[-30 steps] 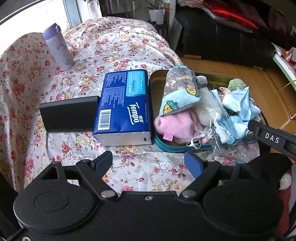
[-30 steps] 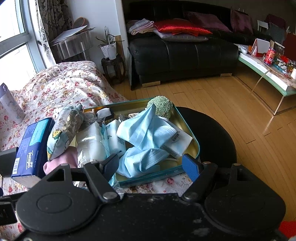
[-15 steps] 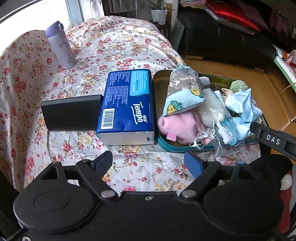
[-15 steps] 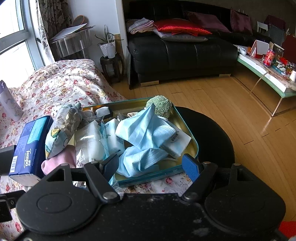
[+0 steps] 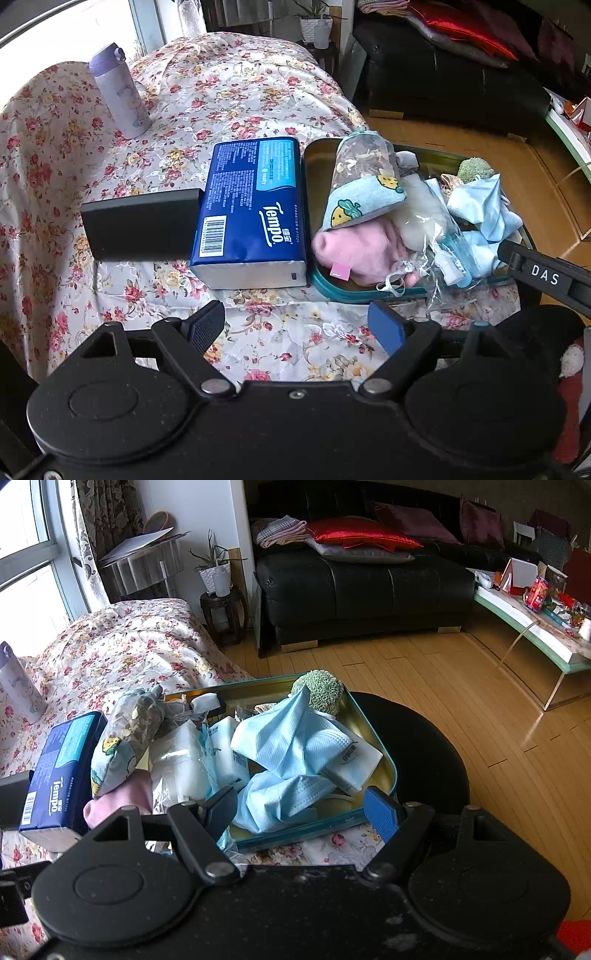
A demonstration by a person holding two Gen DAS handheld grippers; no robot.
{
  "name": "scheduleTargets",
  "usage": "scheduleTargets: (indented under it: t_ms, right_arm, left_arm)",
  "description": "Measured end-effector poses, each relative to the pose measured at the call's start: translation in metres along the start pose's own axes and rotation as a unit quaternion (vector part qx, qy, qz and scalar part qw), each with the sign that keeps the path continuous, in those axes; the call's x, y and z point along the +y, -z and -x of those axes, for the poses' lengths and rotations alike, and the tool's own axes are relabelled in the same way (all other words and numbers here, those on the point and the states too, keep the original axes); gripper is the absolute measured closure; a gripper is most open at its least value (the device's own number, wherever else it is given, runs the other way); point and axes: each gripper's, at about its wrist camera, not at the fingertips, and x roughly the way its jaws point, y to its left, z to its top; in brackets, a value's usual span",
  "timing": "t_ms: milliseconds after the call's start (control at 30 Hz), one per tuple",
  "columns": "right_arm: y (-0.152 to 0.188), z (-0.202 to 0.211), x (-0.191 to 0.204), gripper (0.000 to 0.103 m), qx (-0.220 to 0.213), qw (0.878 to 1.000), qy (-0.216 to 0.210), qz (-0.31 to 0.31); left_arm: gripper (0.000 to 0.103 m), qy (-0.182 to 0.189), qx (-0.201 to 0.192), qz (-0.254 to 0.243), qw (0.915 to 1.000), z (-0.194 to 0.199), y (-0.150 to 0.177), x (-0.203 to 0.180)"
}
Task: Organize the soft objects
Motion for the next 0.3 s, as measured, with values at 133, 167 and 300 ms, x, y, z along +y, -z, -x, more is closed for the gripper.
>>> scheduleTargets:
  t_ms: [133,167,300]
  right_arm:
    - [-0.0002,0.0,0.0,0.028,0.0,1.0,0.0,-0.001]
    - [-0.0001,0.0002,-0.0001,0.028,0.0,1.0,0.0,0.0]
    - [-0.0001,0.0002,-0.0002,0.028,0.0,1.0,0.0,-0.001]
  left_arm:
    - [0.022,0.0,-0.001,0.0,1.0,0.0,-0.0001,0.0]
    - [0.022,-0.001,-0.001,-0.001,1.0,-0.0001,-0.0001,-0.0004]
    - [0.022,0.001,0.001,-0.001,1.0,-0.0002,0.0001,-0.0003]
